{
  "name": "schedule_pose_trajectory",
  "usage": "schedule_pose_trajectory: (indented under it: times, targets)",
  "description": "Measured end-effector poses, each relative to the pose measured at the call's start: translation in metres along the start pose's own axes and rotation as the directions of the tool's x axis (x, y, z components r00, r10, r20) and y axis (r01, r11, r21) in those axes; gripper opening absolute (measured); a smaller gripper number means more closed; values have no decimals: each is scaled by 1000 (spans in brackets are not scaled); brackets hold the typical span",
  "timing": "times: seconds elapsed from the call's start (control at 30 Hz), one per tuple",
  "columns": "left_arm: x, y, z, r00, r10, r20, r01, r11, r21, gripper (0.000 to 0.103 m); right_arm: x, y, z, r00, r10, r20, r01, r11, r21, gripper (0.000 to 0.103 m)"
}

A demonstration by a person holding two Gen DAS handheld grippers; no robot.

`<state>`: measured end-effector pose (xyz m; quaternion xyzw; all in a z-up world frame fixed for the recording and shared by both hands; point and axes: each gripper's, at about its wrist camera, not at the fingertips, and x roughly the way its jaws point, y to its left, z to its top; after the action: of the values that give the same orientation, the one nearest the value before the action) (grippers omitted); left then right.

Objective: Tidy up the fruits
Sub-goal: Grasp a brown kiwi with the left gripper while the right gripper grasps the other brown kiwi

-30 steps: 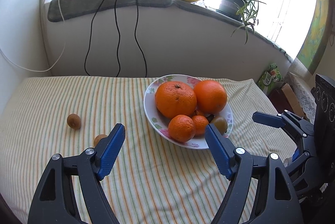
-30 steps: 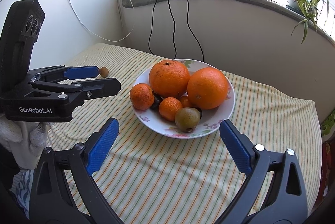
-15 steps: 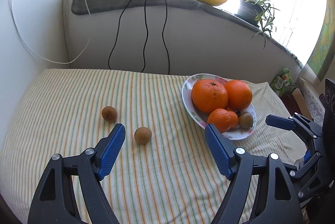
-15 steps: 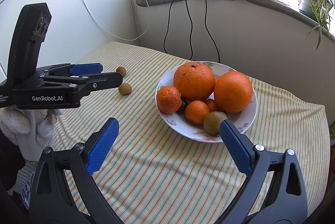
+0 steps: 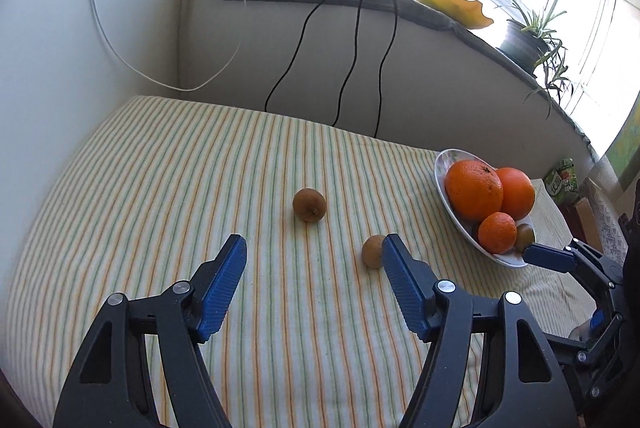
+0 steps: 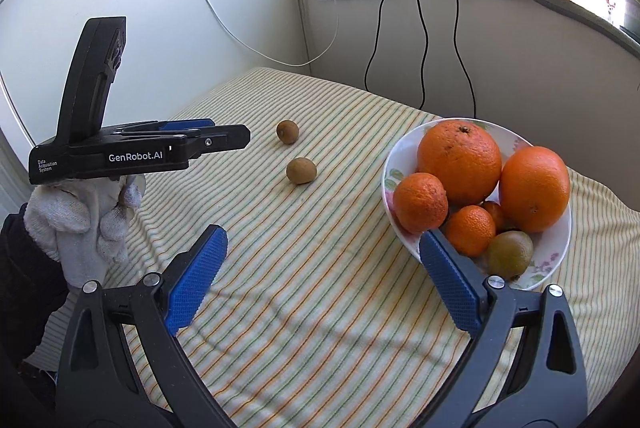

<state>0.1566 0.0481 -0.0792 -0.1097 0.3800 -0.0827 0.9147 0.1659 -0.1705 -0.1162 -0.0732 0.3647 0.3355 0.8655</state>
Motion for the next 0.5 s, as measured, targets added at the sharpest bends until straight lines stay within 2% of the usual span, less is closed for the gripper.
schedule_pose_trajectory:
  times: [0.07,0.1,0.2,0.3,0.4,0.5]
  targets:
    - [3,5,0,1000,-10,-9,10,1000,-2,66,7,6,5,1000,13,-3,-13,1000,-7,98]
    - [4,6,0,1000,-11,-12,11,1000,2,59,11,8,7,1000,17,-4,-17,1000,-11,97]
    - [8,9,1,1000,-10,-14,10,1000,7,53,23,14,14,999,34,-22,-34,999,-13,83]
    - [10,11,3,1000,-25,-12,25,1000,1,41,36,19,20,999,40,-35,-41,999,-17,76]
    - [17,10,6,999,-35,-20,35,999,8,41,49,22,24,997,42,-59,-43,999,-15,63]
    - [26,10,10,999,-42,-33,42,999,10,41,63,22,30,996,43,-77,-43,999,3,56]
